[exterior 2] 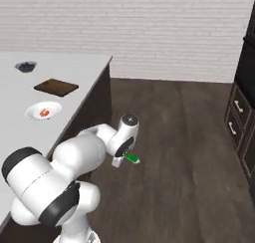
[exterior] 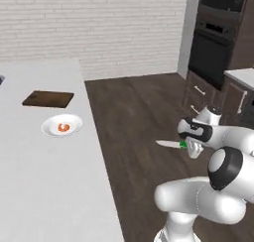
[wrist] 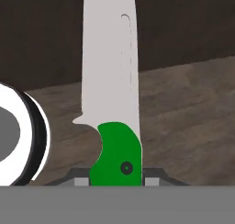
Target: Pick up the knife from the drawer and place it on the cutting board. Then place the meat from the plate to the cutting board.
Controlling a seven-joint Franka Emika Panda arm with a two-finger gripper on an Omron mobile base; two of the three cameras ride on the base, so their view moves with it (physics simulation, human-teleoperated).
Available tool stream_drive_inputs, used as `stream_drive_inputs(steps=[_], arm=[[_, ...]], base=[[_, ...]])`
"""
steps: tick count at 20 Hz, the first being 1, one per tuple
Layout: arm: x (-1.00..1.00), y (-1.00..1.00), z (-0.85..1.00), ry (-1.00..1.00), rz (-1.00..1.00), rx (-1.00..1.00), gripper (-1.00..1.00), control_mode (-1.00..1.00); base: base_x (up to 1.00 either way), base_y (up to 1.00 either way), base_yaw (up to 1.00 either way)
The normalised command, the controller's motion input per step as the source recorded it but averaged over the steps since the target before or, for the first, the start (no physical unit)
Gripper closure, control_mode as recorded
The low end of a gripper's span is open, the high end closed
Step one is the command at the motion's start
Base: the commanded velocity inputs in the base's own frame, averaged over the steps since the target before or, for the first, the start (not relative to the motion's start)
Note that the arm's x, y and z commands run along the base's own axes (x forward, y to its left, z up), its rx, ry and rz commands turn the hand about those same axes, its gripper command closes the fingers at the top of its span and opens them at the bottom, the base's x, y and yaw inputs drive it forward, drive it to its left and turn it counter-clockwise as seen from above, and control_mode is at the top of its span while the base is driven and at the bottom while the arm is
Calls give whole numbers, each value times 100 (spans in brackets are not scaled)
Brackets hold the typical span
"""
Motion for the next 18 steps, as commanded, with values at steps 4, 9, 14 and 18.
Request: stream_drive_inputs(steps=[4, 9, 14, 18], arm=[[0, 0, 0, 0, 0, 0, 100, 100], [0, 0, 0, 0, 0, 0, 100, 100], [0, 0, 0, 0, 0, 0, 100, 100], [0, 0, 0, 0, 0, 0, 100, 100]], base=[[94, -57, 61], [88, -66, 57], [71, -76, 56], [63, -72, 56]])
